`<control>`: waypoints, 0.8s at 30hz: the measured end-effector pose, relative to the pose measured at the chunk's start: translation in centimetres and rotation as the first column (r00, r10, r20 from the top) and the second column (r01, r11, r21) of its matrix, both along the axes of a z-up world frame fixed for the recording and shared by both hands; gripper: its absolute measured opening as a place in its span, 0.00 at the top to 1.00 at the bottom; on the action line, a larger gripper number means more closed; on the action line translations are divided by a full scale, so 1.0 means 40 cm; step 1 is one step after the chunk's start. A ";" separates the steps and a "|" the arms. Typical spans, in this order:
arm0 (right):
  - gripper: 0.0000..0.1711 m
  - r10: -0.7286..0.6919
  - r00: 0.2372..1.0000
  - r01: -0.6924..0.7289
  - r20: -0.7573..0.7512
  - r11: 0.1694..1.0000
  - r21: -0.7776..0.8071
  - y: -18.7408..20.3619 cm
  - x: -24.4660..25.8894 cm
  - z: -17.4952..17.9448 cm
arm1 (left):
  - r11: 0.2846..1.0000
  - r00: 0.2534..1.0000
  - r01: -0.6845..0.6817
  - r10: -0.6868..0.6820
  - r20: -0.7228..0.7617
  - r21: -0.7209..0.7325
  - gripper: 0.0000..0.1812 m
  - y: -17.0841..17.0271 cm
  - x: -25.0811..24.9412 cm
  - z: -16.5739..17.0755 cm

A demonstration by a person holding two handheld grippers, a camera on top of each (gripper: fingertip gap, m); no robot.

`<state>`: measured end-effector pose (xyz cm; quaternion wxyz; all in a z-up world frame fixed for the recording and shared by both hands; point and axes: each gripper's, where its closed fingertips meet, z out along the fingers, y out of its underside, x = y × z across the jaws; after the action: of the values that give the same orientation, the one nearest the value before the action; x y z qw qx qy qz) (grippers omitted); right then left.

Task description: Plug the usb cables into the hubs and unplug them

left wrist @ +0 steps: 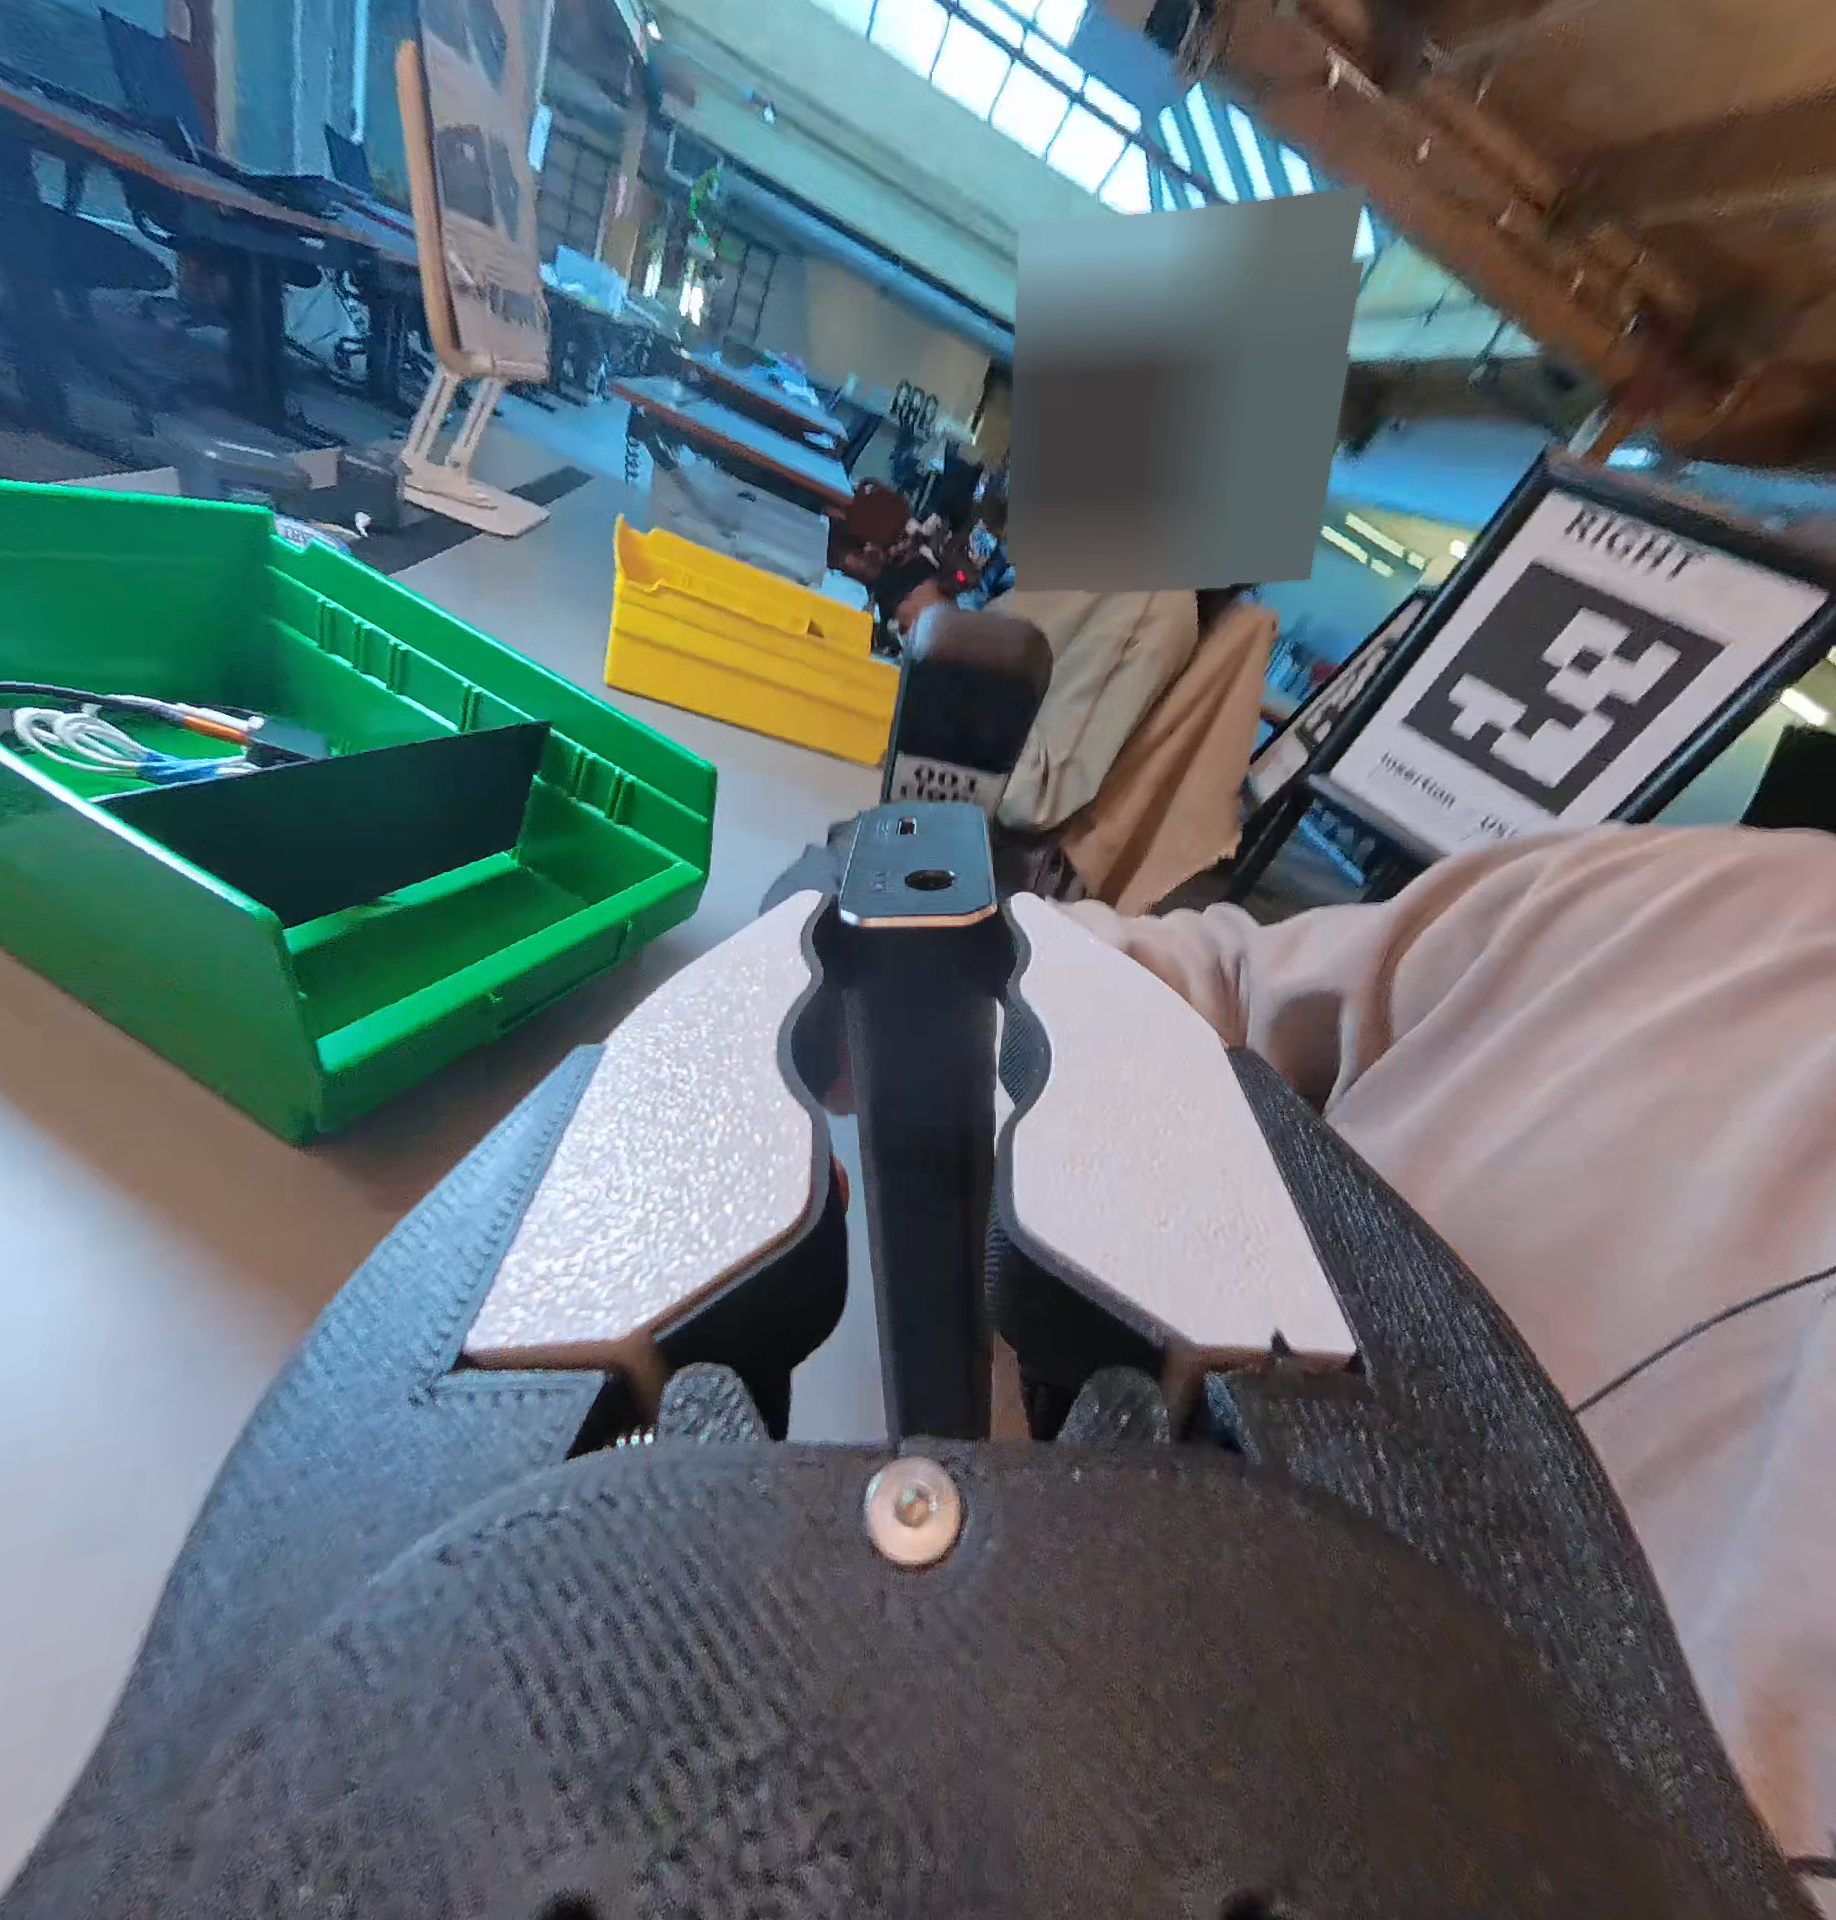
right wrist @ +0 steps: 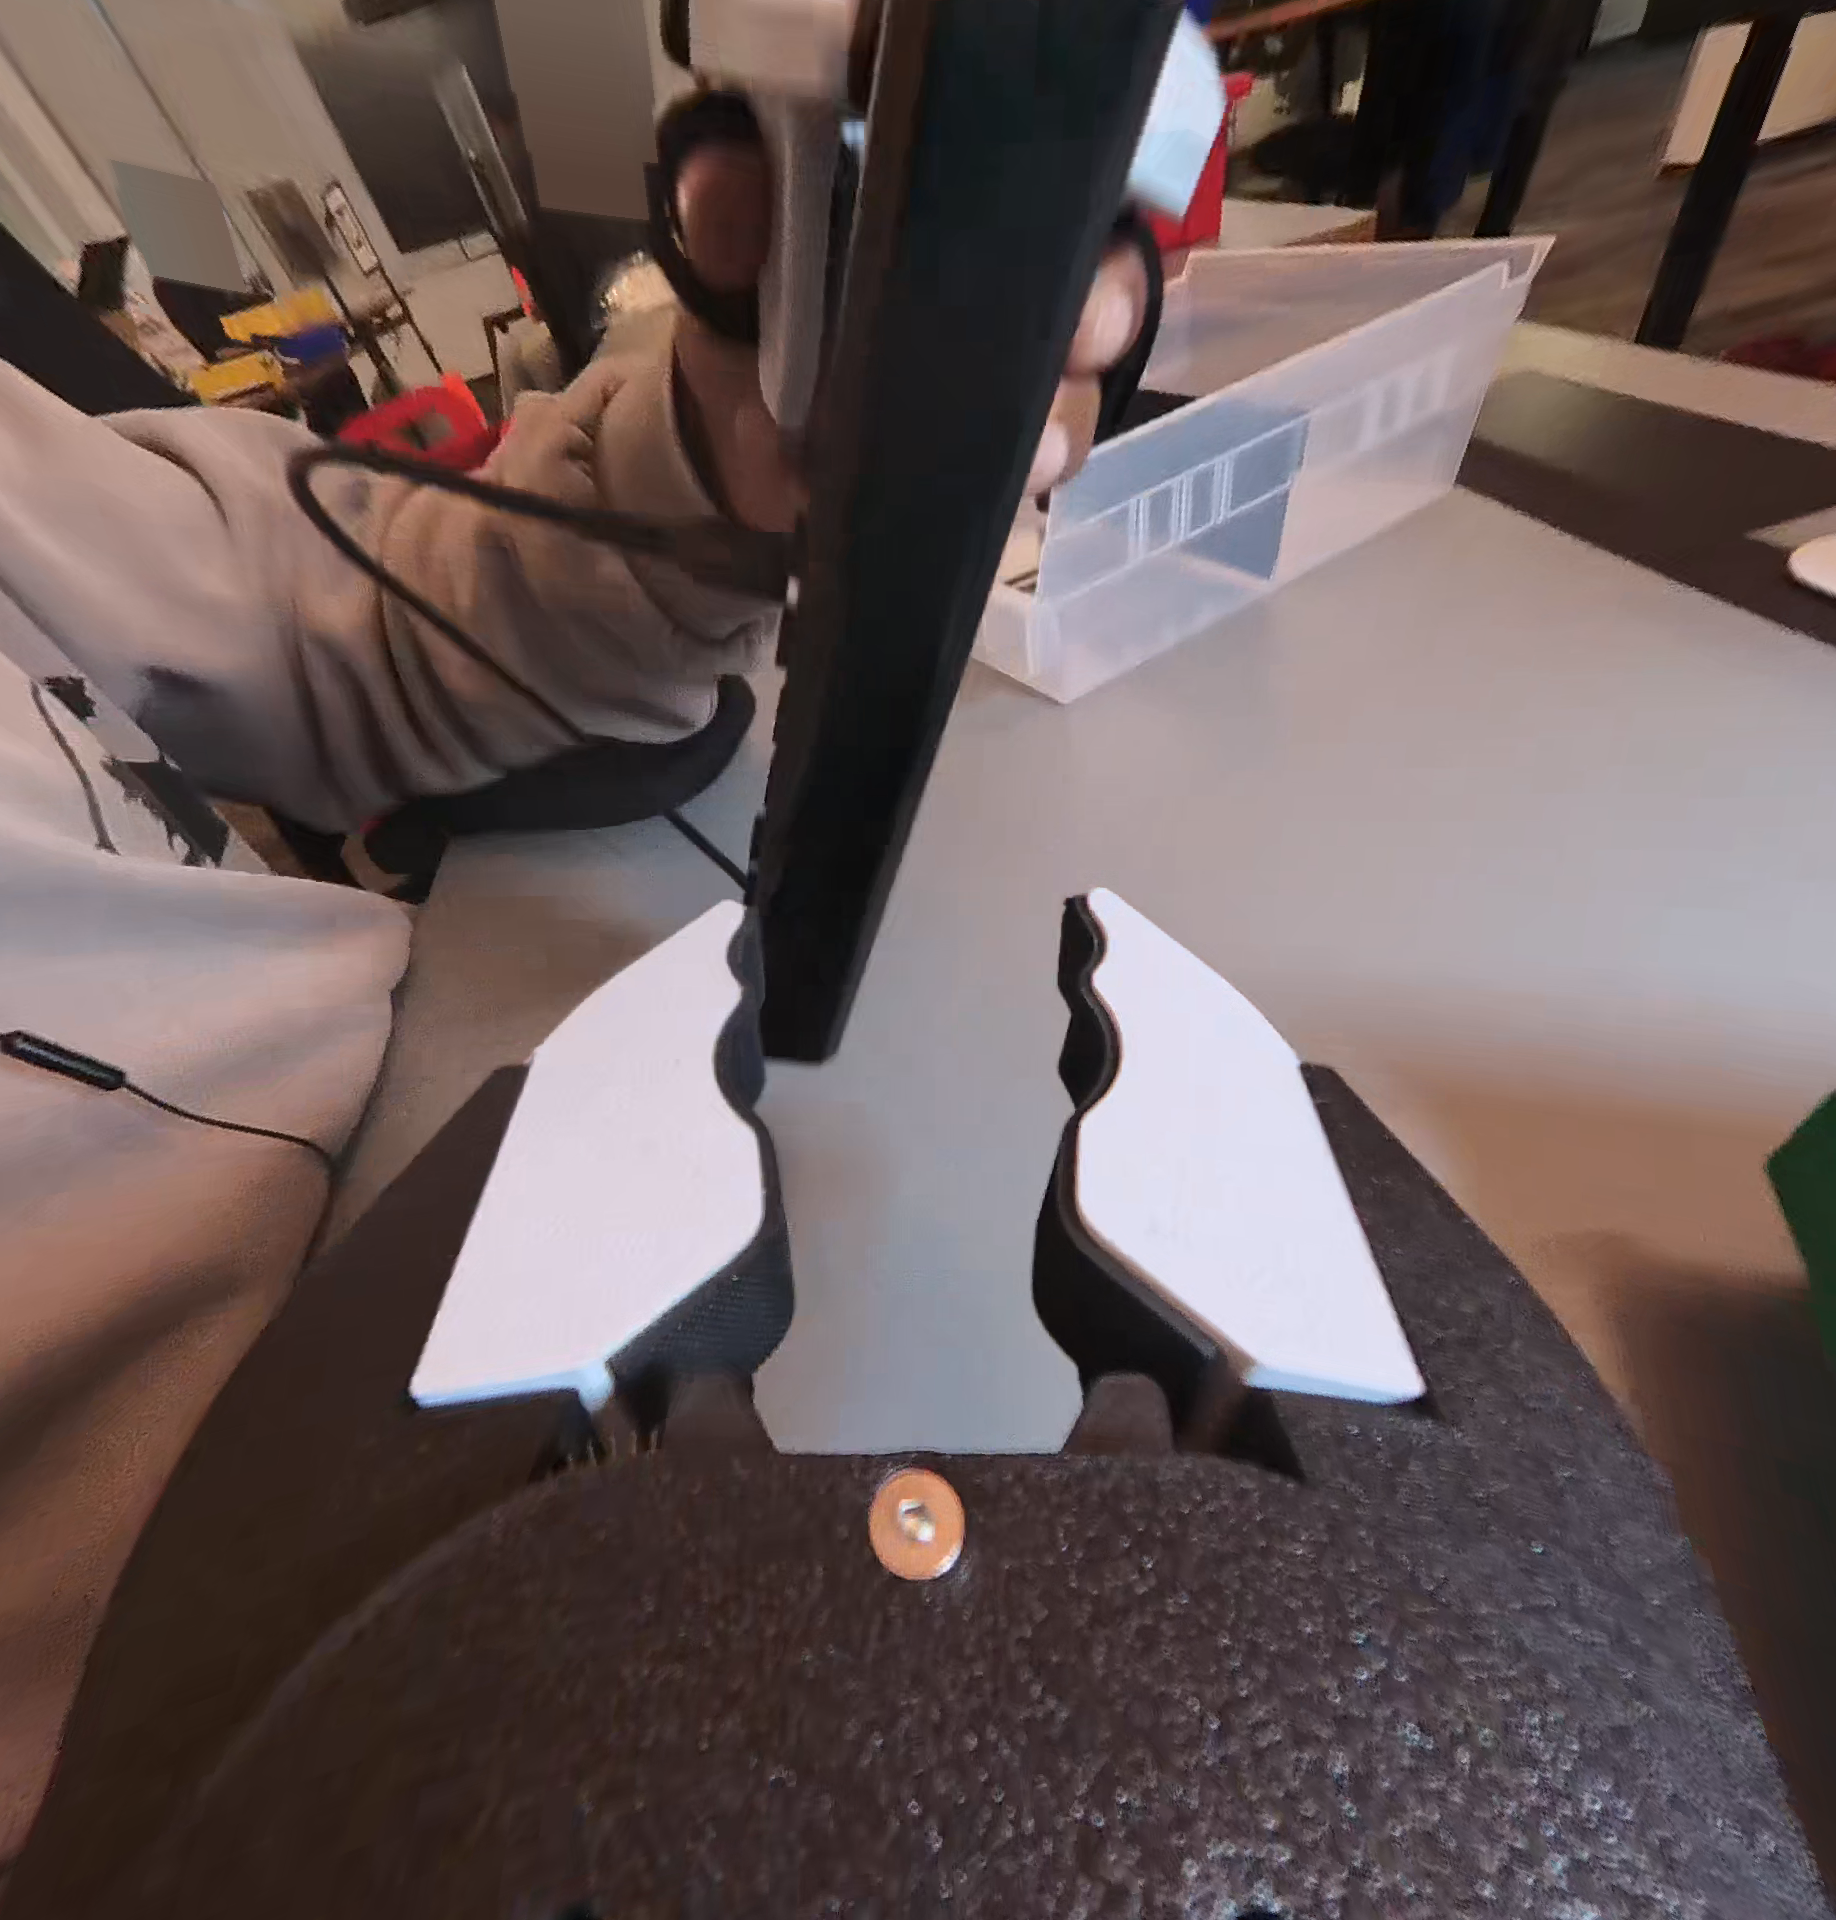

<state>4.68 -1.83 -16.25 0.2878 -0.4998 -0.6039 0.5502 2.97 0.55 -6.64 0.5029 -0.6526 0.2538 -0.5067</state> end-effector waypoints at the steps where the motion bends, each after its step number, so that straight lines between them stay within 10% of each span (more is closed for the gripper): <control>1: 0.69 0.003 1.000 -0.003 0.001 1.000 -0.002 -0.008 -0.008 -0.005 | 1.000 1.000 -0.012 0.012 0.025 -0.006 0.85 0.004 -0.007 0.006; 17: 0.82 -0.039 0.999 0.036 -0.002 0.933 -0.358 -0.050 -0.111 0.005 | 0.981 0.974 -0.170 0.182 0.136 -0.097 0.84 0.078 -0.030 -0.013; 24: 0.82 -0.096 0.995 0.074 -0.024 0.888 -0.453 0.000 -0.079 0.019 | 0.895 0.903 -0.429 0.429 0.024 0.121 0.81 0.081 -0.225 0.076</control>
<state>1.51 -1.85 -15.50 0.2013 -0.5663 -0.4303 0.6735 -6.05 3.78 -3.58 0.6409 -0.6612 0.1354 -0.3657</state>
